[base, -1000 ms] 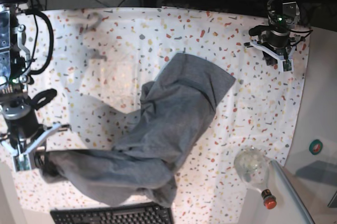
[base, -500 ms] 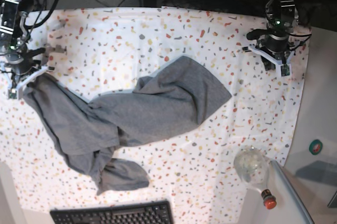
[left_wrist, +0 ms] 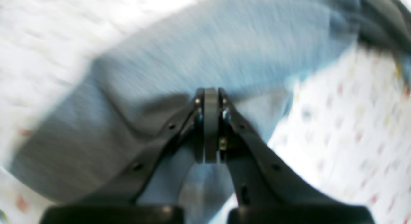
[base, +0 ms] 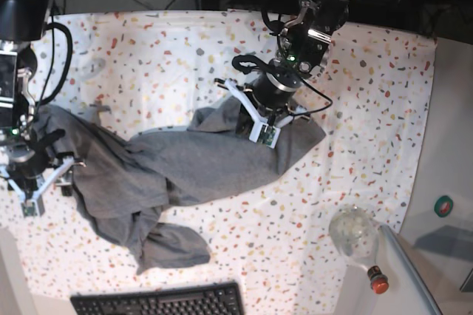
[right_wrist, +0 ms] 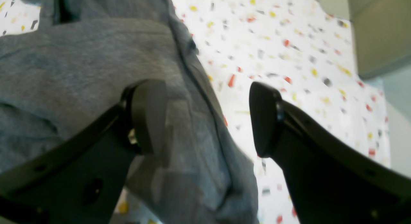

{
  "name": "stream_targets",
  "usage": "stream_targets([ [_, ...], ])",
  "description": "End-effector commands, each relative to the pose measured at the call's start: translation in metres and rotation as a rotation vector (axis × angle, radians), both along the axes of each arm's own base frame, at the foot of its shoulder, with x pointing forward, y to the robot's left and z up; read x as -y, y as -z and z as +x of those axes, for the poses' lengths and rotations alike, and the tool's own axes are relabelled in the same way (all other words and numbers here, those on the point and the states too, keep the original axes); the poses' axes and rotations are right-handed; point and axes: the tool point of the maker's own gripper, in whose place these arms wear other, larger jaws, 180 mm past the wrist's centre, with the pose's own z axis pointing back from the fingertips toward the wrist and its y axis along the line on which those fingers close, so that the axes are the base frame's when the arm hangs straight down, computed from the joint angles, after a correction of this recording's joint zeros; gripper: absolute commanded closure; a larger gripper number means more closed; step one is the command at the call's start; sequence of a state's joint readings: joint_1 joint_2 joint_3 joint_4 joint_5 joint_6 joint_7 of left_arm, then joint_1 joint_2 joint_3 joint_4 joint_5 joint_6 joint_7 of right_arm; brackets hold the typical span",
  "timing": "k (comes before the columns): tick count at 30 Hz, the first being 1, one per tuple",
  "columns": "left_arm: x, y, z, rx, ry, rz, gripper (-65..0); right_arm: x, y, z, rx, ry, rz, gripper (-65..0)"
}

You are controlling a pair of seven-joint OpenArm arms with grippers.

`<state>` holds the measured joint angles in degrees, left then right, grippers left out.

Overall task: Layout the t-shirt on the table in an organized manner, then fold the t-shirt properly
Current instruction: 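Grasp a shirt edge with the right gripper and pull it outward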

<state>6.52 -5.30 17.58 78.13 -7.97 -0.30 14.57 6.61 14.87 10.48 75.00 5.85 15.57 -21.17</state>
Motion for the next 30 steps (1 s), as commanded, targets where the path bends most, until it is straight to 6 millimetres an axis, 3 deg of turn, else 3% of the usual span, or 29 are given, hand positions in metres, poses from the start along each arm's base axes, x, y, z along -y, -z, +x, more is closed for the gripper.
stream_targets([
  [1,-0.015,0.005,0.004,0.002,-0.022,0.031,0.0,-0.002,-0.011,0.016,0.031,-0.023,-0.017,-38.4],
  [6,-0.078,0.028,-0.008,-0.060,-0.098,0.128,0.0,-0.036,0.005,0.055,-0.045,-0.121,-0.022,-38.4],
  [7,-0.097,0.028,-0.010,-0.062,-0.131,0.145,0.0,-0.039,0.012,0.061,-0.076,-0.131,-0.026,-38.4],
  [11,-0.136,0.016,-0.011,-0.036,-0.203,0.179,0.0,-0.054,0.025,0.072,-0.120,-0.163,-0.022,-38.3],
  [16,-0.157,0.017,-0.020,-0.047,-0.218,0.216,0.0,-0.059,0.032,0.082,-0.097,-0.161,0.009,-38.3],
  [21,-0.164,0.010,-0.027,-0.035,-0.232,0.215,0.0,-0.050,0.050,0.083,-0.135,-0.122,0.037,-37.8],
  [23,-0.168,0.002,-0.030,-0.017,-0.250,0.211,0.0,-0.050,0.051,0.082,-0.125,-0.122,0.040,-30.0],
  [26,-0.175,-0.012,-0.028,0.018,-0.271,0.210,0.0,-0.050,0.057,0.075,-0.132,-0.117,0.050,0.0],
  [30,-0.196,-0.018,-0.034,0.024,-0.320,0.234,0.0,-0.061,0.045,0.071,-0.068,-0.154,0.040,0.0],
])
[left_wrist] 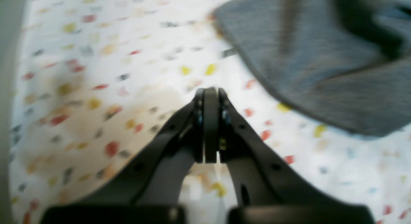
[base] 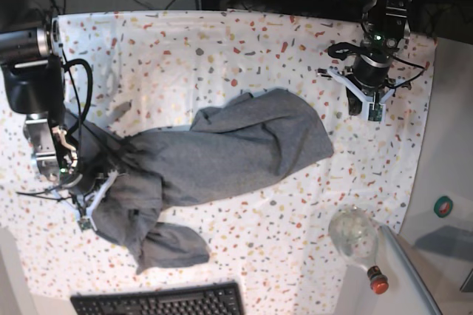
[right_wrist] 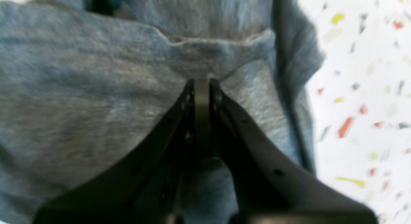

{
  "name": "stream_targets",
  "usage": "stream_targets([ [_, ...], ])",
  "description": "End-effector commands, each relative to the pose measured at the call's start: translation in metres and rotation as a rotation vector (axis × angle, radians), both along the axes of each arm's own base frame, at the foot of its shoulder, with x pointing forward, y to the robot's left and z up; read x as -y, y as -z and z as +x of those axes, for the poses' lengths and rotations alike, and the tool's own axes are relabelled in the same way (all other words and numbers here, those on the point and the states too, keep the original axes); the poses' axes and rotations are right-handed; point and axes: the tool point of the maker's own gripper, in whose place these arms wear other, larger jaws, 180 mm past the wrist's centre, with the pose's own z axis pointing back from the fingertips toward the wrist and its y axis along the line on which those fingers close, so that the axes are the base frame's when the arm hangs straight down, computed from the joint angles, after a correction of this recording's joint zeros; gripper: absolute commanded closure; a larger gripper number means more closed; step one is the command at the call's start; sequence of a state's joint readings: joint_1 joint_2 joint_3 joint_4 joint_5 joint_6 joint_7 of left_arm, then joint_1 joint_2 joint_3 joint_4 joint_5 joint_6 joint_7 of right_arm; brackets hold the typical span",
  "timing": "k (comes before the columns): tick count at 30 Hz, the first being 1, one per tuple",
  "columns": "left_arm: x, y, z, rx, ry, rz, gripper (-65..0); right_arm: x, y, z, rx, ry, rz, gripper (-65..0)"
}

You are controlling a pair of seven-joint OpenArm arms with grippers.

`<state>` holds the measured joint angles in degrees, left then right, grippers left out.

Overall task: Layout the t-shirt on the table in an organized manner, then fold the t-shirt properly
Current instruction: 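Grasp a shirt edge with the right gripper and pull it outward, then grasp the folded-over fabric with the right gripper and pull it open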

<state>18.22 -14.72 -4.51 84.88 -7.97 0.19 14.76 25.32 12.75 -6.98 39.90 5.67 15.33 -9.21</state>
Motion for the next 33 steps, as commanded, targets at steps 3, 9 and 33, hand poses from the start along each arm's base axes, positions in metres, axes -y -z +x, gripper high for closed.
stream_targets([
  [3,-0.017,-0.011,0.003,0.035,-0.033,0.024,0.0,-0.011,-0.041,0.004,0.137,-0.042,-0.004,0.0],
  [9,-0.049,-0.017,-0.007,0.042,-0.114,0.044,0.0,0.009,-0.079,-0.064,0.174,0.036,-0.021,0.0],
  [33,-0.043,-0.036,0.025,0.123,-0.122,0.022,-39.7,0.085,-0.001,-0.289,-0.334,0.218,-0.162,0.0],
])
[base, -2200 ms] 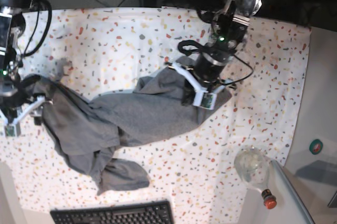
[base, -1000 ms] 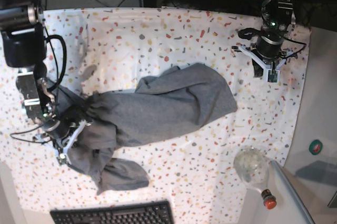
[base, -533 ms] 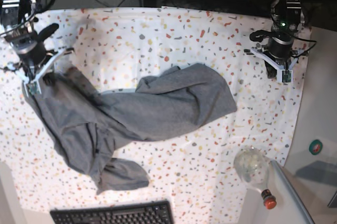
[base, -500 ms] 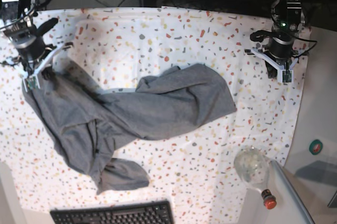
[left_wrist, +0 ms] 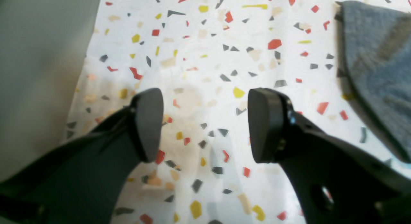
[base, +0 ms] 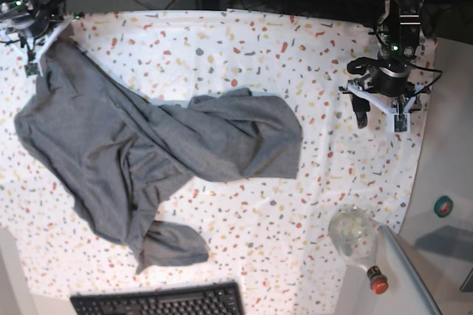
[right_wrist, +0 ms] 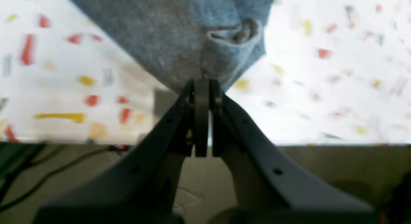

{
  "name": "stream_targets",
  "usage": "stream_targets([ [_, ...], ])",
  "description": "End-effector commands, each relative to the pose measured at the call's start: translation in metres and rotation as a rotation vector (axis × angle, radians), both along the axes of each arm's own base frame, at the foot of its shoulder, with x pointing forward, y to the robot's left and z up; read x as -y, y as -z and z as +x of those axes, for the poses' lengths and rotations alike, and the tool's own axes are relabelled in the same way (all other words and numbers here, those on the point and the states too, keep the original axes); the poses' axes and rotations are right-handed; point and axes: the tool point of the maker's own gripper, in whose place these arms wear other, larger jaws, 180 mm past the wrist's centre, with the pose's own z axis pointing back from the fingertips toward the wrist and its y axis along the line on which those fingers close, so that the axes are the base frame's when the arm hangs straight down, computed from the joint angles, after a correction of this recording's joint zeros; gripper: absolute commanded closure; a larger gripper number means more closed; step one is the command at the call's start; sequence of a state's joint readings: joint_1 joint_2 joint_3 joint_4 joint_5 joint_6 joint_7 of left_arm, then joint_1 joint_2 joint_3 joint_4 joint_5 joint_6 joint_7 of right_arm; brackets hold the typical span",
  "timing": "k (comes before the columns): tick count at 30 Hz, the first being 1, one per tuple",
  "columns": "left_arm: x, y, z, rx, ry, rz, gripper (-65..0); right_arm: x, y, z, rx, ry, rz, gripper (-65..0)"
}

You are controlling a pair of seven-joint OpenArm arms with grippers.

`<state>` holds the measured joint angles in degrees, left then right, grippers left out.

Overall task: Layout the t-shirt on the table in an organized manner, then fold the t-shirt properly
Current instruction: 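Grasp the folded-over fabric with the right gripper and pull it open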

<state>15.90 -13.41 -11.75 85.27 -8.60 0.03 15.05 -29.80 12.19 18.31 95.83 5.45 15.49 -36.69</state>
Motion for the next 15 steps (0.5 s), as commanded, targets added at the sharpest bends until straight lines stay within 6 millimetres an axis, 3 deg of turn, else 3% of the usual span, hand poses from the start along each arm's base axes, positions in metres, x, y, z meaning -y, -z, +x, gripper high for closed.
stream_targets([
  [1,-0.007,-0.013,0.007,0.044,0.000,0.023,-39.7,0.001,-0.017,0.013,0.068,-0.020,-0.013,0.0],
  [2,-0.009,-0.015,0.008,0.046,-0.002,0.025,-39.7,-0.003,-0.025,0.016,0.087,-0.035,-0.016,-0.9],
  [6,-0.027,-0.019,0.002,0.054,-0.041,0.029,-39.7,-0.016,-0.068,0.043,0.221,-0.091,-0.036,-20.6],
  [9,-0.026,-0.016,-0.005,0.037,0.004,0.005,-39.7,-0.036,-0.096,0.078,0.336,-0.147,-0.023,-25.1],
  [12,-0.022,-0.012,-0.011,0.041,0.004,-0.057,-39.7,-0.080,-0.119,0.127,0.443,-0.268,0.025,-25.7],
  [15,-0.029,-0.014,-0.022,0.065,-0.026,-0.151,-39.3,-0.146,-0.130,0.175,0.506,-0.425,0.103,-25.7],
])
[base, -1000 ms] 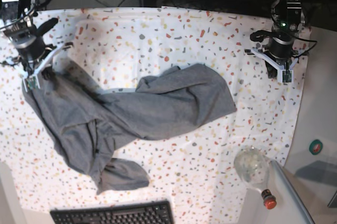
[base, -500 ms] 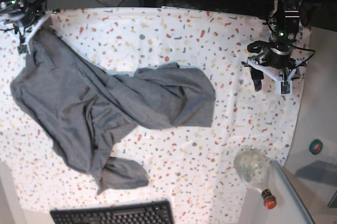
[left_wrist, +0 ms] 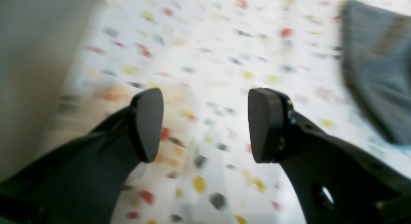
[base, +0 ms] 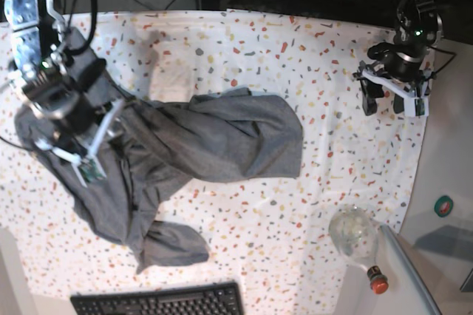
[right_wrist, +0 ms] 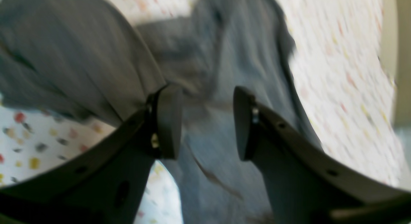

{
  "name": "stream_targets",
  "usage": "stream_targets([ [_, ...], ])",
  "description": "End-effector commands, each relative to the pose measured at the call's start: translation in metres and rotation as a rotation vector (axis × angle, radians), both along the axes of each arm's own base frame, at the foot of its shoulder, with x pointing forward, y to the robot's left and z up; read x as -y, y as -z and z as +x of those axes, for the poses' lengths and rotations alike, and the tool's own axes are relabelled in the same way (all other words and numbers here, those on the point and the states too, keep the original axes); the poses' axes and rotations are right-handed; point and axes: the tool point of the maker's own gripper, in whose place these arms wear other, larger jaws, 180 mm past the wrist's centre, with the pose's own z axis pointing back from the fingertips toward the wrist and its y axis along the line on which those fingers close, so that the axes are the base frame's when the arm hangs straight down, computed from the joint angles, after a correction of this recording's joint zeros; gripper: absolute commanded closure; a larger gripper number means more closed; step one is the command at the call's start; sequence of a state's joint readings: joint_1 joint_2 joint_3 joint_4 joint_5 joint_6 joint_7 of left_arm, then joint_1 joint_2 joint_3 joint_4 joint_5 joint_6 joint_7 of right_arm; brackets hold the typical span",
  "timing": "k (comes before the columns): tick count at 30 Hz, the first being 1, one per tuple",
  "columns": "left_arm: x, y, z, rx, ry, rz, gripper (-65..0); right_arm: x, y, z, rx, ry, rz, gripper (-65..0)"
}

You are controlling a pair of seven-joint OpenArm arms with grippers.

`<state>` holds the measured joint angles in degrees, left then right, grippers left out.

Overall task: Layout the t-shirt on the table in an organized manner, then fold the t-shirt properly
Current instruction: 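Grasp the folded-over fabric with the right gripper and pull it open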

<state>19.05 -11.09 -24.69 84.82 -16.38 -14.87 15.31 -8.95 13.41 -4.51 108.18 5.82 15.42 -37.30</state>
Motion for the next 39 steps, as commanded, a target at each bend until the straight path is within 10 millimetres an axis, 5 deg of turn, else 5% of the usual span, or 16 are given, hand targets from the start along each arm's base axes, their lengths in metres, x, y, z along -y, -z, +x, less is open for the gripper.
stream_targets([
  [1,-0.013,-0.015,0.002,0.050,-0.025,0.008,-39.2,-0.018,-0.010,0.018,0.027,-0.041,0.012,-25.5],
  [7,-0.023,-0.005,-0.024,0.010,-0.063,-0.012,-39.0,-0.134,0.009,0.062,-0.086,-0.242,0.035,-25.5],
  [12,-0.023,0.004,-0.043,-0.035,-0.063,-0.010,-39.0,-0.184,0.041,0.093,-0.196,-0.296,0.025,-25.5],
  [17,-0.022,0.010,-0.056,-0.064,-0.065,-0.011,-39.0,-0.182,0.074,0.114,-0.257,-0.267,0.027,-25.7],
  [22,-0.021,0.012,-0.059,-0.071,-0.066,-0.013,-39.0,-0.160,0.079,0.139,-0.235,-0.140,0.012,-25.8],
  [34,-0.020,0.011,-0.056,-0.064,-0.065,-0.015,-39.0,-0.148,0.113,0.108,-0.335,-0.125,-0.010,-24.6],
  [36,-0.020,0.011,-0.055,-0.063,-0.065,-0.015,-39.0,-0.148,0.119,0.100,-0.361,-0.125,-0.015,-19.5],
  [38,-0.021,0.011,-0.055,-0.062,-0.064,-0.014,-39.0,-0.153,0.116,0.096,-0.350,-0.134,-0.002,-1.8],
  [39,-0.021,0.011,-0.055,-0.062,-0.064,-0.014,-39.0,-0.158,0.112,0.094,-0.333,-0.143,0.013,0.0],
])
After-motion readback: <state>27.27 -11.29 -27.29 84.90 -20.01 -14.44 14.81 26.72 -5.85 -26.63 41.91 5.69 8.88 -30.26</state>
